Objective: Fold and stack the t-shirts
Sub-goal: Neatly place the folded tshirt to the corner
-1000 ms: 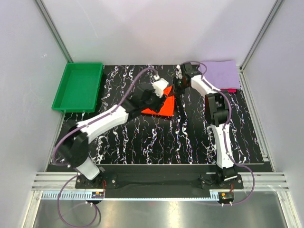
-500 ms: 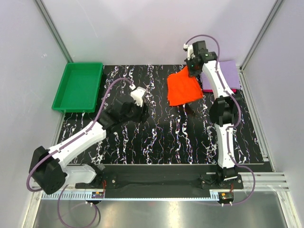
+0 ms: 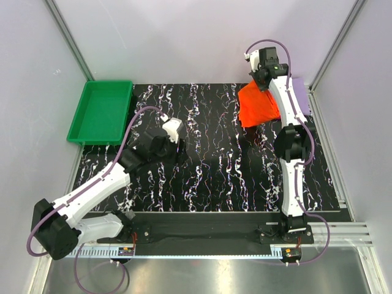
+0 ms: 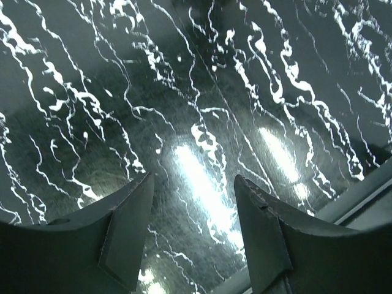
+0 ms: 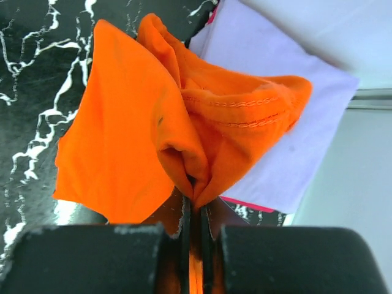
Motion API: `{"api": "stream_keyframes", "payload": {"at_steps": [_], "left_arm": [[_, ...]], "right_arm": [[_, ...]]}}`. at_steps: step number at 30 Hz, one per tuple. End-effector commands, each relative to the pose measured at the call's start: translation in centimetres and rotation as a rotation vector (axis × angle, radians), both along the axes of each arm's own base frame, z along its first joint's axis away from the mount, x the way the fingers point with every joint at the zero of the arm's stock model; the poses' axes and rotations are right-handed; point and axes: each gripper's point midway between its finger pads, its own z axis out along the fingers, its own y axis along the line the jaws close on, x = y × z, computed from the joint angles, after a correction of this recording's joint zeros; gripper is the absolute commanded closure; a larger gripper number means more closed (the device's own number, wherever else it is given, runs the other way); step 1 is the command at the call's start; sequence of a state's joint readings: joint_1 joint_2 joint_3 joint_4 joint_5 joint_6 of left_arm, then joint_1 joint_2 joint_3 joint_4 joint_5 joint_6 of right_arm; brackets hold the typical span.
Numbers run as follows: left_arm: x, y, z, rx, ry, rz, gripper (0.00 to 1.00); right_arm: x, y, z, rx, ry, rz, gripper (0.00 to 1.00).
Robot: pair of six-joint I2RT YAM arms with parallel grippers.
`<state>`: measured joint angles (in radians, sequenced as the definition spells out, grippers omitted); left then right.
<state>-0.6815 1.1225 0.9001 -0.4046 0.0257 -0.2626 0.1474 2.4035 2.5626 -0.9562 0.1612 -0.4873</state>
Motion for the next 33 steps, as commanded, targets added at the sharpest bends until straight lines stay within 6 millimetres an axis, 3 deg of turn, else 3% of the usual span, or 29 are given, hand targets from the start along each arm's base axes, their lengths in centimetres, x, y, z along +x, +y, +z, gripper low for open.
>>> {"api": "stream_keyframes", "payload": {"at_steps": [1, 3, 11, 15, 33], "left_arm": [[-0.5, -0.3, 0.0, -0.019, 0.023, -0.019, 0.39], [-0.5, -0.2, 0.1, -0.017, 0.025, -0.020, 0.39], [-0.4, 0.0, -0.5, 0.018, 0.028, -0.030, 0.39], [-0.4, -0.1, -0.7, 0.013, 0.035, -0.031, 0.39], [0.0, -0.6, -0.9, -0.010, 0.058, -0.023, 0.39]], "right_arm": [[1.4, -1.4, 6.4, -0.074, -0.179, 0.005, 1.00], [1.6, -1.9, 7.7, -0.092, -0.211, 0.001, 1.00], [2.4, -2.7, 8.3, -0.108, -0.242, -0.008, 1.00], [2.4, -2.6, 9.8, -0.089, -0.284, -0.013, 1.00], [1.1, -4.0, 12.9, -0.117, -0.322, -0.040, 1.00]]}}
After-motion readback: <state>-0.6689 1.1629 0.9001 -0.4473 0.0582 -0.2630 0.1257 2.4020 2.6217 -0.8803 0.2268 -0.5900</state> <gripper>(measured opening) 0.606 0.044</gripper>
